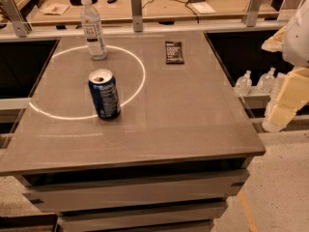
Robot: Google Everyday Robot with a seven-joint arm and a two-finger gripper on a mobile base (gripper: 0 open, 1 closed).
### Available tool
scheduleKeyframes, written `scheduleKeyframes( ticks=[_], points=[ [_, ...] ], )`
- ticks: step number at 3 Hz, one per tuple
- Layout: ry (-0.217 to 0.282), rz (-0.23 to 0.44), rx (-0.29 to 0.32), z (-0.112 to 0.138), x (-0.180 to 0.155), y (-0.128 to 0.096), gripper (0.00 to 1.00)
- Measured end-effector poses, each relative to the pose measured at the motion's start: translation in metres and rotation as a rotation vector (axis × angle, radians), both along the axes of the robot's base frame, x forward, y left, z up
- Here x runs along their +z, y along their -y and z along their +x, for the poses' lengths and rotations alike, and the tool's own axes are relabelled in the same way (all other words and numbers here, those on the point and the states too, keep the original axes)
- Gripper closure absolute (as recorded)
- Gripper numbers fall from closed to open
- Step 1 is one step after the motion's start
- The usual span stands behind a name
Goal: Move pepsi can near rxbar chocolate
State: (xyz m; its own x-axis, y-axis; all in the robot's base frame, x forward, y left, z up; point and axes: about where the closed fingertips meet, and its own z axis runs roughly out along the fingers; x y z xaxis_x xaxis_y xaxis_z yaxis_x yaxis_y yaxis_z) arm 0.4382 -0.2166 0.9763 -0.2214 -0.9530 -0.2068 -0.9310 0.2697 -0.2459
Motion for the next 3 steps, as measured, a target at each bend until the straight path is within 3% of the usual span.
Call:
scheduleKeyframes(
  ticks=[2,3],
  points=[
    [0.016,0.038,0.024,-0.0001,0.0037,-0.0018,0.0],
    [0.014,0.136,0.05,-0.0005,0.0004,0.0039,0.0]
  ],
)
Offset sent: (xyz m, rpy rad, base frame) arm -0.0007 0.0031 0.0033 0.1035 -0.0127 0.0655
